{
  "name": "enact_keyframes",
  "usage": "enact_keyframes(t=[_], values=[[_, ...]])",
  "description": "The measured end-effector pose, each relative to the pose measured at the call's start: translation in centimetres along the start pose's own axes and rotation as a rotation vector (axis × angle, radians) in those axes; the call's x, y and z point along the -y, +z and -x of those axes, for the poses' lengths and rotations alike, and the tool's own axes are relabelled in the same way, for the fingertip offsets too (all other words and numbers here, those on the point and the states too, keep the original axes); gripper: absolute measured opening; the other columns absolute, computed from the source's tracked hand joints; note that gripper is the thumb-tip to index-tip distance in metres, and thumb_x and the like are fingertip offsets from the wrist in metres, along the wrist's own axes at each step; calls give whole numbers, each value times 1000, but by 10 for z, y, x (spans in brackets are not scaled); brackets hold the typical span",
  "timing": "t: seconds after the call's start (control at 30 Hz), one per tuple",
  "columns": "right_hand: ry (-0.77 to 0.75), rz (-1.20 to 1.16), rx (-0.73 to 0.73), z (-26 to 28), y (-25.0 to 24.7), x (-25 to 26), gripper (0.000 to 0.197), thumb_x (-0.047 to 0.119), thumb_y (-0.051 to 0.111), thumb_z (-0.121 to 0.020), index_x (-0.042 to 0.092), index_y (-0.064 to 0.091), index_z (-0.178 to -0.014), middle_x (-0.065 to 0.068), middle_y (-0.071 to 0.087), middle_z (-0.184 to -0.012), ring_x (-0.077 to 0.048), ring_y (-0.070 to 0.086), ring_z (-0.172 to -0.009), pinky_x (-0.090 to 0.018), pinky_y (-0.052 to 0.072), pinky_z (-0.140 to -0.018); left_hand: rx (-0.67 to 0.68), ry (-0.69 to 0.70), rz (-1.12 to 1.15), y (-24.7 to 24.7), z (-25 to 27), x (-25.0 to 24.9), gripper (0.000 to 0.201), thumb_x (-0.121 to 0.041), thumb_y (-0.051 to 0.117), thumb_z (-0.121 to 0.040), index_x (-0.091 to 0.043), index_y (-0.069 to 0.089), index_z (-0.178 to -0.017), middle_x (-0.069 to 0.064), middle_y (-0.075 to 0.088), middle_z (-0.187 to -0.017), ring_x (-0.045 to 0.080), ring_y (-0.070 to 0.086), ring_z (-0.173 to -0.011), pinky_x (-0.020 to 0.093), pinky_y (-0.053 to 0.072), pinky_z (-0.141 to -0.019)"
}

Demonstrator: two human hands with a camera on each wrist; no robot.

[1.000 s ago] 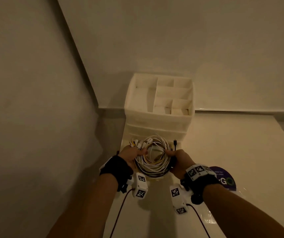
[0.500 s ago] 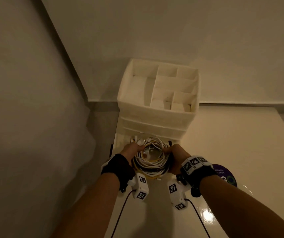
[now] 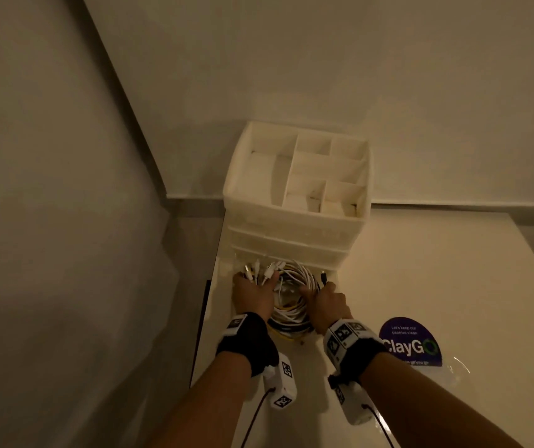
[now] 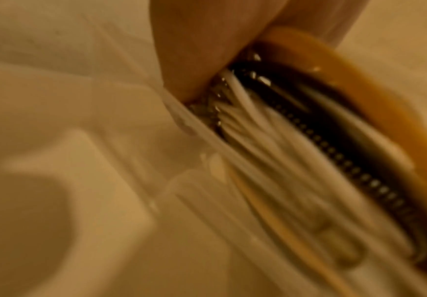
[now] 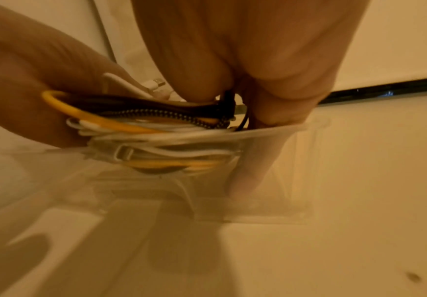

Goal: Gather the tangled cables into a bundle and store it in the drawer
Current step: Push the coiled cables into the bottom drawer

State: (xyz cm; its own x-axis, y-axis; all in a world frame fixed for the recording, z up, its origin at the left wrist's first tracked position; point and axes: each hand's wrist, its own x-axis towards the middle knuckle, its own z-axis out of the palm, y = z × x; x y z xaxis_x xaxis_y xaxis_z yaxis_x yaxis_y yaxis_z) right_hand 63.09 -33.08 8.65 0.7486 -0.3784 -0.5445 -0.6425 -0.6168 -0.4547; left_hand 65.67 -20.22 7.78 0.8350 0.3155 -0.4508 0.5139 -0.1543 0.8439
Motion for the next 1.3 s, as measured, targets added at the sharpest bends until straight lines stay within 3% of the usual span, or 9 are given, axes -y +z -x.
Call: enact_keyframes(t=[0.1, 0.2, 0.3, 0.37, 0.53, 0.73, 0.9, 1.1, 1.3], values=[[-150, 18, -47, 11, -5, -4, 62, 51, 44, -96, 5, 30, -136, -26, 55, -125, -43, 57, -111, -44, 47, -86, -87, 146, -90, -1, 9, 1, 92, -37, 82, -73, -8, 32, -145, 15, 47, -144, 33, 46, -130, 38, 41, -104], [-385, -31, -97, 28, -9, -15, 73, 37, 49, -98, 6, 10, -151, -20, 30, -152, -34, 37, -137, -38, 36, -108, -137, 350, -105, -6, 20, 5, 91, -35, 80, -76, -16, 28, -148, 7, 34, -151, 25, 39, -135, 25, 36, -99], [-722, 66, -216, 55, 0, -35, 70, 26, 60, -93, 13, 20, -150, -10, 21, -157, -24, 20, -145, -26, 16, -117, -144, 625, -235, -12, 23, 8, 79, -42, 71, -82, -21, 30, -146, 5, 28, -153, 23, 31, -139, 31, 35, -105], [-867, 162, -235, 64, 13, -55, 67, 32, 68, -86, 18, 33, -141, -7, 30, -150, -26, 30, -139, -36, 30, -115, -145, 781, -385, -17, 22, 11, 63, -47, 54, -91, -19, 34, -144, 8, 27, -155, 27, 23, -143, 45, 32, -112], [-804, 390, -204, 61, 33, -71, 73, 54, 72, -72, 24, 41, -131, -5, 42, -138, -30, 40, -128, -42, 45, -103, -52, 866, -524, -45, 29, 36, 49, -41, 34, -96, -20, 38, -140, 8, 19, -156, 30, 17, -143, 51, 24, -113], [-853, 253, -238, 47, 24, -58, 49, 19, 83, -69, 24, 57, -110, -3, 53, -110, -26, 53, -93, -33, 55, -59, 208, 934, -624, -69, 35, 72, 52, -64, 35, -92, -31, 42, -132, 2, 23, -144, 25, 34, -129, 39, 53, -93], [-743, 109, -8, 28, 1, -44, 35, 22, 80, -71, 23, 65, -103, 6, 47, -106, -15, 49, -93, -22, 41, -79, 306, 1063, -718, -74, 25, 63, 45, -55, 50, -90, -27, 49, -124, 0, 35, -133, 20, 43, -120, 28, 57, -77], [-719, 119, 98, 19, -11, -30, 36, 18, 80, -73, 19, 68, -106, 6, 47, -106, -15, 51, -98, -21, 40, -85, 142, 1150, -767, -69, 15, 59, 37, 6, 71, -72, -16, 71, -101, 8, 56, -113, 23, 51, -104, 31, 57, -73], [-925, 99, 69, 25, -9, -70, 53, 25, 72, -83, 27, 50, -132, 9, 31, -138, -5, 49, -109, -17, 51, -86, 178, 1015, -624, -71, 14, 67, 32, -7, 60, -84, -20, 71, -110, -1, 56, -90, 16, 57, -76, 30, 54, -64]])
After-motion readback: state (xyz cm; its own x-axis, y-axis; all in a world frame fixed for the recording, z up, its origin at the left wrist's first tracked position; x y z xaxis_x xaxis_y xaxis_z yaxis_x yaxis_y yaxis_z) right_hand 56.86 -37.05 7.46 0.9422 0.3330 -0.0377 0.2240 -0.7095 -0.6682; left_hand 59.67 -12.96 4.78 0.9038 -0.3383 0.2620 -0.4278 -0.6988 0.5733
